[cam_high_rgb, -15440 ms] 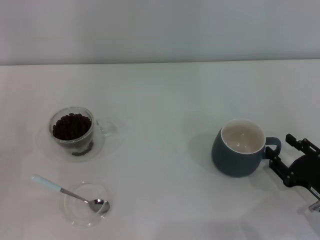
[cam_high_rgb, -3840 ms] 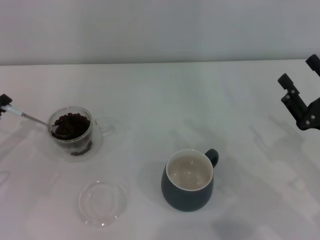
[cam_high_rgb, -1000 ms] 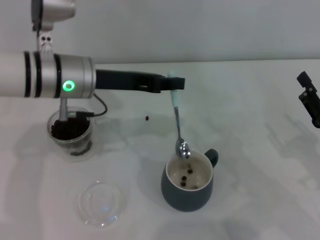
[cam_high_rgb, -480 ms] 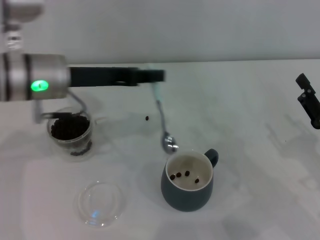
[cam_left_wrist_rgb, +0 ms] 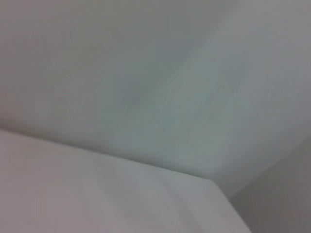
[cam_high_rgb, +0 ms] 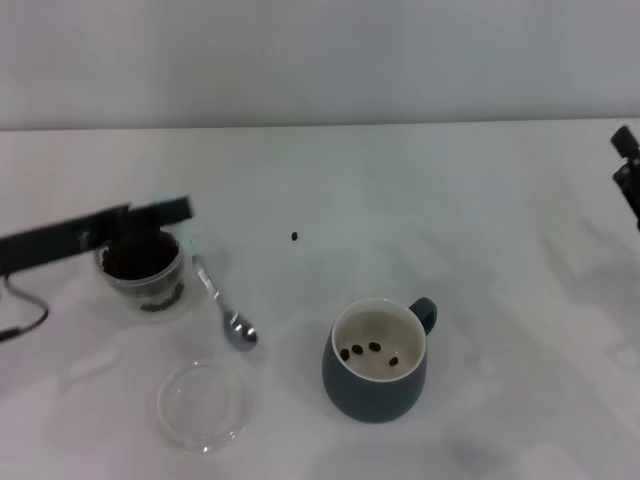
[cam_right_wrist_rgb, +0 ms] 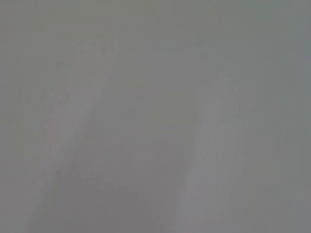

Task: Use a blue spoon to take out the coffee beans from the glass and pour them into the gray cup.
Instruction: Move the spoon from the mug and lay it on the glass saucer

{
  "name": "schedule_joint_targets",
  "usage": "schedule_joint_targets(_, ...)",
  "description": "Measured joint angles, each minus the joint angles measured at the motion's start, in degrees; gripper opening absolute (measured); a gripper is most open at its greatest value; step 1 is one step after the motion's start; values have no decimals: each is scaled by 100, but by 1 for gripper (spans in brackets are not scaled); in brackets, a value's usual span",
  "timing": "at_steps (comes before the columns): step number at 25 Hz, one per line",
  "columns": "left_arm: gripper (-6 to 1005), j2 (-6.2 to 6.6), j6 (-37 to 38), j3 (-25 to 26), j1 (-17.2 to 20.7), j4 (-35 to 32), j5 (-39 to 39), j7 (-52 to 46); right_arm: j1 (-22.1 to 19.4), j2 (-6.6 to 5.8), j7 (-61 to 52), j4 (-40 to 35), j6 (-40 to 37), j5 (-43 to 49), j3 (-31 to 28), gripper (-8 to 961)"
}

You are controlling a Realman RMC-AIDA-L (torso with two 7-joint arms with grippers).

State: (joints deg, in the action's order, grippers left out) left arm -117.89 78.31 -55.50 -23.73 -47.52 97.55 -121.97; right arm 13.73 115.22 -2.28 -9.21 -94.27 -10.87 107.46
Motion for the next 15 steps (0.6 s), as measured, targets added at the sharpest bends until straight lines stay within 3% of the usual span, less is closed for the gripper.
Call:
schedule_joint_targets(9,140,89,92,128,717,149,-281,56,8,0,-13,-49,-38,-17,-207,604)
schedule_joint_targets(15,148,124,95,336,851,418,-215,191,-23,8,-146,-109,-120,-148,-220,604)
